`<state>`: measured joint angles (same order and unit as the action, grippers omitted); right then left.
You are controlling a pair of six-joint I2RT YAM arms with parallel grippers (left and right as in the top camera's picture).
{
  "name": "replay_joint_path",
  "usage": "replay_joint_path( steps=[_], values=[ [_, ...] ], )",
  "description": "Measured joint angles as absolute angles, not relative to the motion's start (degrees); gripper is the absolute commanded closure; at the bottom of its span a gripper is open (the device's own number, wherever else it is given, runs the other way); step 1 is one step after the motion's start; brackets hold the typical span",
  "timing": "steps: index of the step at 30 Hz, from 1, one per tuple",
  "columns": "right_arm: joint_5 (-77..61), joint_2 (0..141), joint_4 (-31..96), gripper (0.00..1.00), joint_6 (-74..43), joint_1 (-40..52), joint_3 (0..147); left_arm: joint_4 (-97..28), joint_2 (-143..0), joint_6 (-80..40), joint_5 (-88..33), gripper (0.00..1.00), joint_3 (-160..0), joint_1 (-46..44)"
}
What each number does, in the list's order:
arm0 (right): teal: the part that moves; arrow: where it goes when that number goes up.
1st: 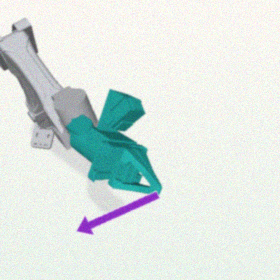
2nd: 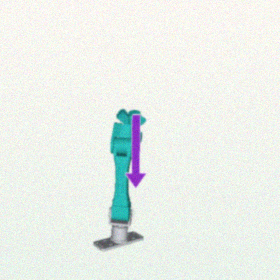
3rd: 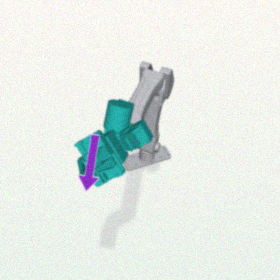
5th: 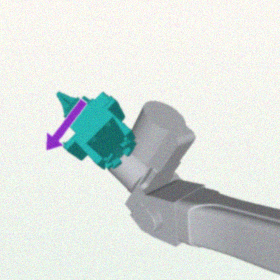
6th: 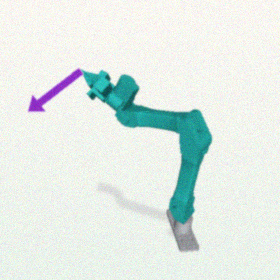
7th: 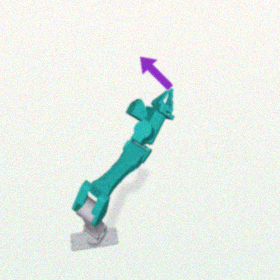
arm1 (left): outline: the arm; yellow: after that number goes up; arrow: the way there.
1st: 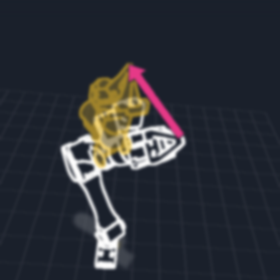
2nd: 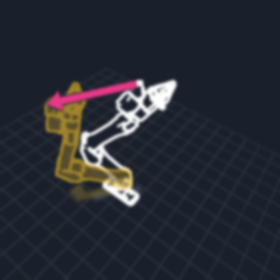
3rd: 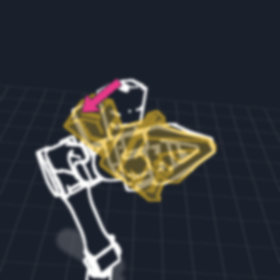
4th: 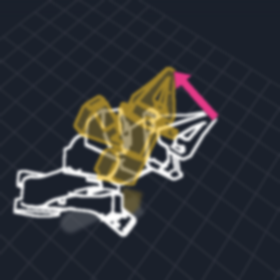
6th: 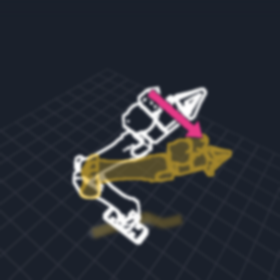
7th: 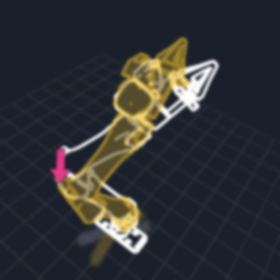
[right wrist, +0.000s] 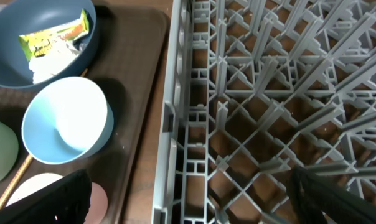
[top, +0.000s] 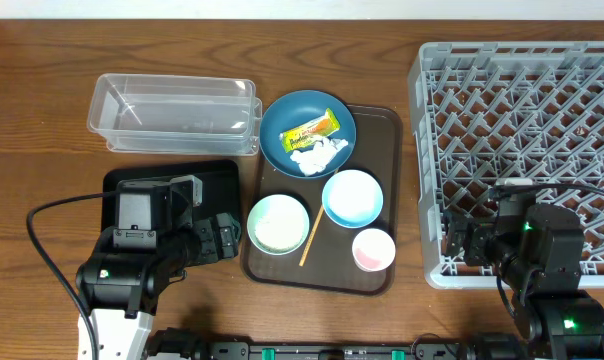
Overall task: Sort waste into correct bins and load items into the dishwasher rack
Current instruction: 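Reach left gripper to blue plate and grasp white tissue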
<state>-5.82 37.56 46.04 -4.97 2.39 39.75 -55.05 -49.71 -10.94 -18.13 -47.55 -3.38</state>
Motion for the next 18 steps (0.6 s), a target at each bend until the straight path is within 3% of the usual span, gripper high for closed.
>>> replay_joint_path(
  steps=[9,18],
  values=[
    [-5.78,37.50,48.21,0.01,-4.97,2.39,39.79,-48.73,-51.24,-10.92,-18.13,0.08,-47.62,-3.40],
    [-5.61,37.50,48.23,0.01,-4.97,2.39,39.81,-41.58,-65.30,-7.68,-17.43,0.09,-54.22,-8.88]
  ],
)
